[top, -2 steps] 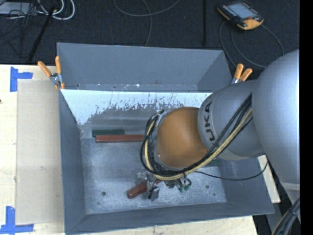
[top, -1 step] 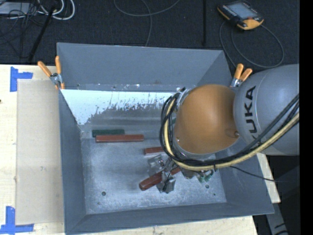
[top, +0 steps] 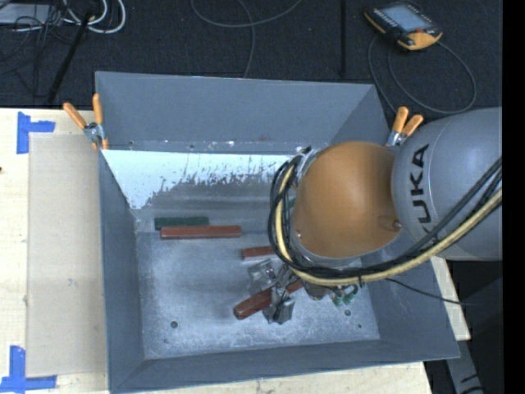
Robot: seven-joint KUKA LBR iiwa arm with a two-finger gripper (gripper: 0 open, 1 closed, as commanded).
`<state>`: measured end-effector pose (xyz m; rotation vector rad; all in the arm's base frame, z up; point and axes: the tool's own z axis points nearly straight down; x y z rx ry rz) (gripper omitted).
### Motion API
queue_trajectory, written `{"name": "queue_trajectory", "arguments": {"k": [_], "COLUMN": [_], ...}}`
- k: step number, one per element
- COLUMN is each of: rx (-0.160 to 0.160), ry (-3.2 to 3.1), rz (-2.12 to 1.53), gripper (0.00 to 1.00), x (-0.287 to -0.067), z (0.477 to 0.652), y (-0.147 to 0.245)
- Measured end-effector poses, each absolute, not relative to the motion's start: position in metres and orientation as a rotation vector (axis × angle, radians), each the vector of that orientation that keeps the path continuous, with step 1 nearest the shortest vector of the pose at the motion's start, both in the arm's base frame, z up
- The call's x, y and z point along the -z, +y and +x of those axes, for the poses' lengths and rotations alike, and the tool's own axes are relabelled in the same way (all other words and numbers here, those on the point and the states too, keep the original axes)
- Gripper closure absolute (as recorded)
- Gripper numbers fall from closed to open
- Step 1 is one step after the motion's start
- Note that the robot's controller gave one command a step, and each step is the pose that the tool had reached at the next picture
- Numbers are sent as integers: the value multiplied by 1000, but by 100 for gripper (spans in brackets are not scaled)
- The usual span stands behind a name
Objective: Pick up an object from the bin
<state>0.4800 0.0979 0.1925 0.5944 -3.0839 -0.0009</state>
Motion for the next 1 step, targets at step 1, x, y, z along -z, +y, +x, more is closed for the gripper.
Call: {"name": "queue_trajectory", "arguments": {"k": [1], "rx": [1], "ry": [-3076], "rz": [607], "gripper": [100], "x": [-248], "z": [478], "y": [106]}}
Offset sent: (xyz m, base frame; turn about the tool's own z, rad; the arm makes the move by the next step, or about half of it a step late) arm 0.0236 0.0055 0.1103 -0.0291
